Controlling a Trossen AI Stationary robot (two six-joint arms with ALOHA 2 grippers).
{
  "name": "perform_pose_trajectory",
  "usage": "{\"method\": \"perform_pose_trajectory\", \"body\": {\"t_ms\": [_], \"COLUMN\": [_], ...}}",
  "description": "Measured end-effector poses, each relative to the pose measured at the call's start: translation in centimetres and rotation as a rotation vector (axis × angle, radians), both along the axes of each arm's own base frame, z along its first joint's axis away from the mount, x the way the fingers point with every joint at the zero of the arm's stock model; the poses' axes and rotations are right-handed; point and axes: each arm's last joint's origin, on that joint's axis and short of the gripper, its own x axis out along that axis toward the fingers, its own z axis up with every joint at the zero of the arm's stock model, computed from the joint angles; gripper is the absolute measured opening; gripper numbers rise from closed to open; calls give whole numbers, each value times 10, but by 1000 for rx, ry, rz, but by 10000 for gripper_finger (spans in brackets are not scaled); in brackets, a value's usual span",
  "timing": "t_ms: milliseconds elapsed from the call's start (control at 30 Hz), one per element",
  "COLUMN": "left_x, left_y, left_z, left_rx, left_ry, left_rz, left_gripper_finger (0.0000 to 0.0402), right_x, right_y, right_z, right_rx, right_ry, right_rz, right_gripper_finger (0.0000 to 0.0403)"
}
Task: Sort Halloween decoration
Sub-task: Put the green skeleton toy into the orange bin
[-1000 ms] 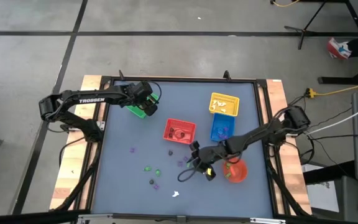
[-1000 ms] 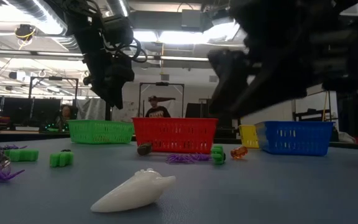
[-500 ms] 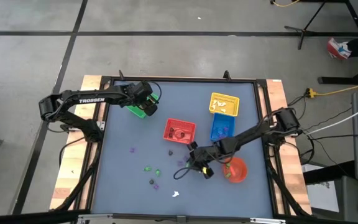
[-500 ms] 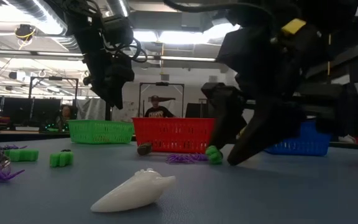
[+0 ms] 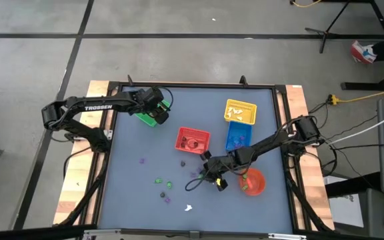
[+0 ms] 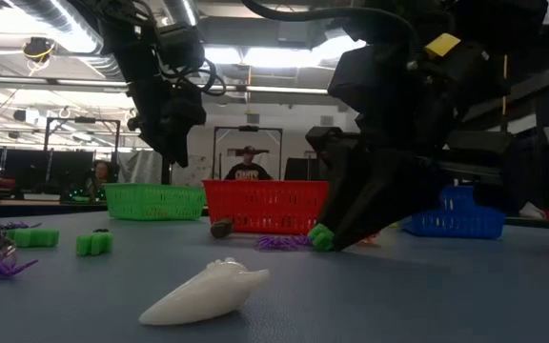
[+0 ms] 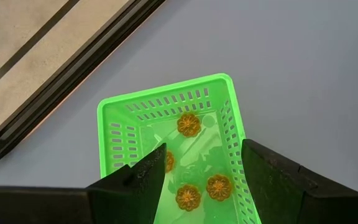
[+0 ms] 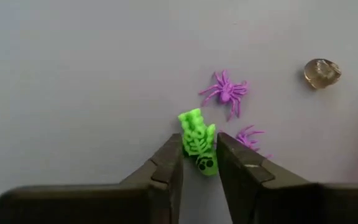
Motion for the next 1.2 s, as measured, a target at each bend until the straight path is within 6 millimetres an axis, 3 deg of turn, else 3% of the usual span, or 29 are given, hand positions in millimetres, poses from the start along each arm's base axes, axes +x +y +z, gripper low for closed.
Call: {"method": "perform_pose_trajectory", "body": {"t_ms": [800, 1200], "left_x": [0, 0], "left_y": [0, 0], "left_z": [0, 0], "left_rx": [1, 1], "left_ry": [0, 1], "left_rz": [0, 0], "left_gripper_finger": [192, 192], "right_x": [-1, -5], "right_y": [0, -1], "right_z": [2, 38], "right_rx": [-12, 56], "right_ry": [-9, -96], "right_rz": [-14, -31], "right_gripper_finger": [71, 71]}}
